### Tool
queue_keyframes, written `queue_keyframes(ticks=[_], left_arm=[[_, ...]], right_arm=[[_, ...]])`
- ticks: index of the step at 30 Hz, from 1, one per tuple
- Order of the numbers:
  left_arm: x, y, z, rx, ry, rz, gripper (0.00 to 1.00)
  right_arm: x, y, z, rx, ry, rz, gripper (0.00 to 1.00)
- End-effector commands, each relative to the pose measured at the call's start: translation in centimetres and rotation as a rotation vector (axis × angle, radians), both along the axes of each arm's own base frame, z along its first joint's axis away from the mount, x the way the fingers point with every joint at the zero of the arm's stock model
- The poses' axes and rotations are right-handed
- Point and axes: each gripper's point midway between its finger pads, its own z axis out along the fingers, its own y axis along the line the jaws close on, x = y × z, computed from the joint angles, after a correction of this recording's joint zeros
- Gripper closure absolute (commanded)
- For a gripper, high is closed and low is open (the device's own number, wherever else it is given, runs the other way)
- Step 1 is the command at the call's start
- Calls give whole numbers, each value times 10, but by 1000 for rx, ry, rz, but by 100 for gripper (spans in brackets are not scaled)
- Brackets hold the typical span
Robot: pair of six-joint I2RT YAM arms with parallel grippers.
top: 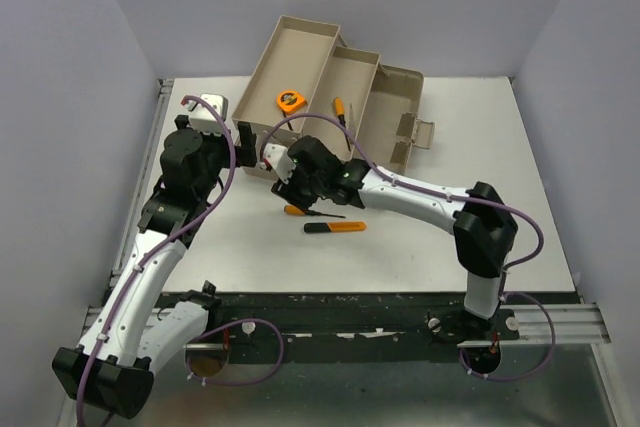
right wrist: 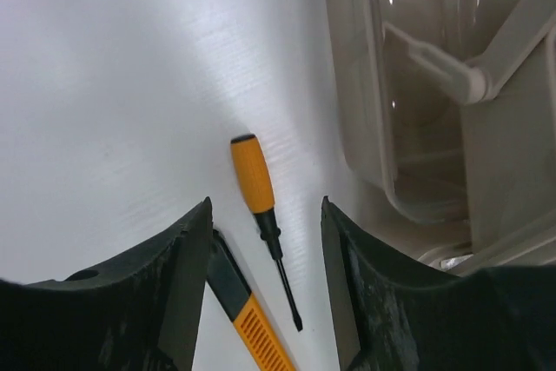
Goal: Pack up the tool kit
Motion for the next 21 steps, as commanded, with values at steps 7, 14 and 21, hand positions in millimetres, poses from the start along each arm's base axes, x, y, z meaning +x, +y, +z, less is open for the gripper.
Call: queue_keyframes(ticks=[7,14,21], left_arm=[[-6,7,18,-33,-55,35,1],[-5,34,21,-35,-61,158,1],[-8,41,25,-35,-79,182,1]], right_arm=[[19,-3,-63,-181,-46,-33,39],[23,6,-82,-184,-39,-27,38],[20,6,-101,-217,-18,-8,38]])
